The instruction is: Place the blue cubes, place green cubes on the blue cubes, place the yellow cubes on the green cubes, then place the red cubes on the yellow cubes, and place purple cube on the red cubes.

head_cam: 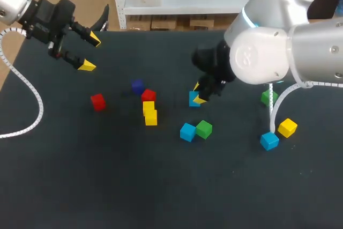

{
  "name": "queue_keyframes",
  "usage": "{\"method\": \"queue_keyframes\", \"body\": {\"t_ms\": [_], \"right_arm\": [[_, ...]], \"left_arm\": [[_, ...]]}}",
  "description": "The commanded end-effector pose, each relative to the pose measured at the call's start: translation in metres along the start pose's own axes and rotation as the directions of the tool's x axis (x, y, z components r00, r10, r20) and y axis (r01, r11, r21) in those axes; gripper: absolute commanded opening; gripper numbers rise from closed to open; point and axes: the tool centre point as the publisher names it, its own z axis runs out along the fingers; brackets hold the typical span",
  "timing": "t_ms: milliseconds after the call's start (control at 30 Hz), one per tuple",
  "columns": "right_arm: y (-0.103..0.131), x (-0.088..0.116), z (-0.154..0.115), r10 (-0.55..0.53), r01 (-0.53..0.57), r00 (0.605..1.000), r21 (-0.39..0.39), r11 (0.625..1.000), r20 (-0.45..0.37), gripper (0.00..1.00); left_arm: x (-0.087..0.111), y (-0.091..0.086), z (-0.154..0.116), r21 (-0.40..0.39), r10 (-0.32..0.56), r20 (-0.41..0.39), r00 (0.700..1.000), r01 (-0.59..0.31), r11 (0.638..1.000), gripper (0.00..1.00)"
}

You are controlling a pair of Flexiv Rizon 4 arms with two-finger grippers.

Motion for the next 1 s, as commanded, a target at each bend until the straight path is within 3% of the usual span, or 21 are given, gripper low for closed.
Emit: {"method": "queue_keyframes", "body": {"t_ms": [33, 1000], "right_arm": [[-0.0028, -0.0017, 0.0022, -0.001, 0.001, 1.000, -0.006, 1.000, -0.003, 0.00], [-0.0037, -0.0067, 0.0060, -0.019, 0.018, 1.000, -0.009, 1.000, -0.015, 0.00]], "left_arm": [[0.0010, -0.0009, 0.0003, -0.003, 0.003, 0.002, 1.000, -0.003, 1.000, 1.00], [0.0010, -0.0009, 0.0003, -0.003, 0.003, 0.002, 1.000, -0.003, 1.000, 1.00]]}}
